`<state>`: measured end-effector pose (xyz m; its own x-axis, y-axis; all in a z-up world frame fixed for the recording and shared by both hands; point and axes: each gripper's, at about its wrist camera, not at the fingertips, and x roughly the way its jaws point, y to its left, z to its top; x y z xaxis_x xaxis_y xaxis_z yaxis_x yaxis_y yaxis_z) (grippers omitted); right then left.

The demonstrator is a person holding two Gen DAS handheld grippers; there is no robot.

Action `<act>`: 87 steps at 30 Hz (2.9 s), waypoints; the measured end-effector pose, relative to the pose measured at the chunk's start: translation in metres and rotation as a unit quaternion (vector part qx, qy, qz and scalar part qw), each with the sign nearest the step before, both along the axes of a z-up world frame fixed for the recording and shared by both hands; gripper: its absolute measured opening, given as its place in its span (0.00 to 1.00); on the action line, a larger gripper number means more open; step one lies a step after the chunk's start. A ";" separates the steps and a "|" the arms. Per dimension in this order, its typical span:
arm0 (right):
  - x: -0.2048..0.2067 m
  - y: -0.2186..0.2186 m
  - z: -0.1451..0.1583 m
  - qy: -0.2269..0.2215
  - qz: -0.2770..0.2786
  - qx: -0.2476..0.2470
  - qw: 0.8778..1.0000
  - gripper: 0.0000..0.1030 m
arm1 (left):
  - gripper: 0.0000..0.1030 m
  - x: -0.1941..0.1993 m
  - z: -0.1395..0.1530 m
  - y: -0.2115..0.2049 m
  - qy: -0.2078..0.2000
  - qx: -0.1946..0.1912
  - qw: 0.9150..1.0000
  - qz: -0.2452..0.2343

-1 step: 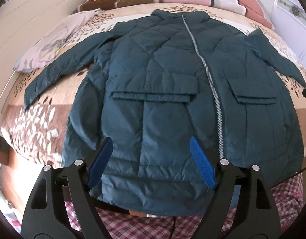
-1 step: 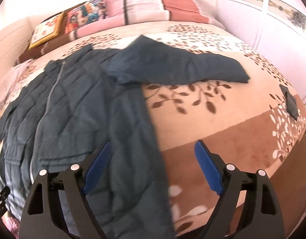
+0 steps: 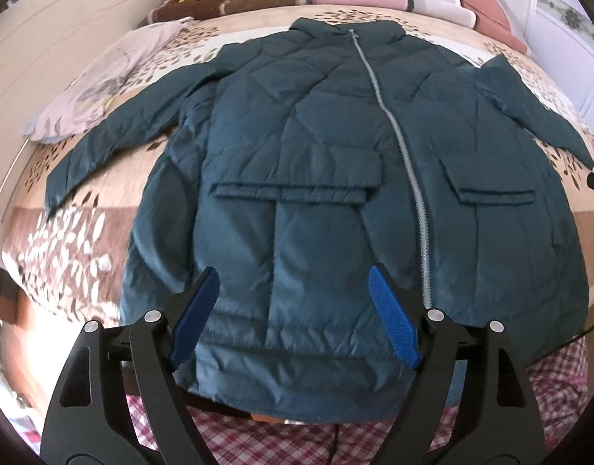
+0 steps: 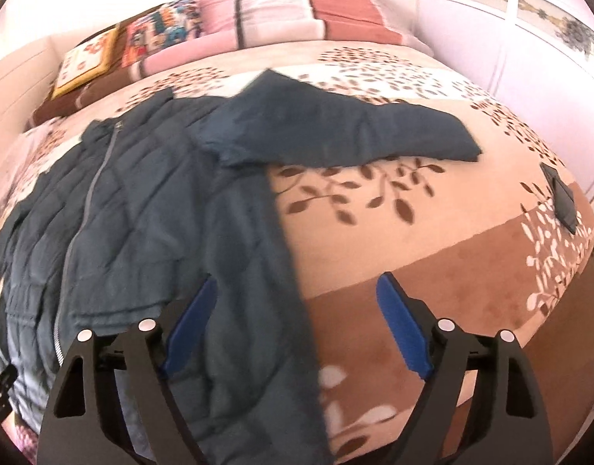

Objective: Fold large clothes

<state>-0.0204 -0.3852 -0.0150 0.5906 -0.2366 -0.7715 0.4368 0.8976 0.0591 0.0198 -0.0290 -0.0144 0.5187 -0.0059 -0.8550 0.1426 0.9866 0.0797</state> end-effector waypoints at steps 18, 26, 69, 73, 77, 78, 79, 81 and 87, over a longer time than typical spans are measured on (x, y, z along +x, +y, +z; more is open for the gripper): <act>0.062 -0.130 -0.020 0.008 -0.105 0.056 0.993 0.64 | 0.77 0.094 0.067 -0.067 -0.075 0.024 0.997 -0.020; 0.091 -0.183 -0.040 0.007 -0.161 0.124 0.979 0.57 | 0.77 0.116 0.050 -0.065 -0.045 0.019 0.999 -0.006; 0.245 0.137 0.078 -0.124 0.273 0.156 0.941 0.06 | 0.77 0.119 0.035 0.088 -0.080 -0.058 0.987 0.124; 0.271 0.182 0.016 0.004 0.286 0.162 0.945 0.15 | 0.77 0.121 0.029 0.107 -0.079 -0.058 0.986 0.135; 0.265 0.176 -0.003 0.016 0.292 0.208 0.933 0.44 | 0.77 0.129 0.025 0.109 -0.079 -0.056 0.987 0.125; 0.264 0.169 -0.003 0.013 0.293 0.217 0.931 0.54 | 0.77 0.132 0.025 0.107 -0.080 -0.055 0.988 0.120; 0.258 0.165 0.000 0.004 0.294 0.221 0.930 0.57 | 0.77 0.136 0.025 0.102 -0.081 -0.056 0.989 0.111; 0.244 0.154 0.008 -0.016 0.304 0.214 0.928 0.60 | 0.77 0.141 0.026 0.089 -0.085 -0.055 0.990 0.094; 0.201 0.121 0.018 -0.032 0.288 0.181 0.940 0.60 | 0.77 0.159 0.042 0.014 -0.116 -0.058 0.991 -0.020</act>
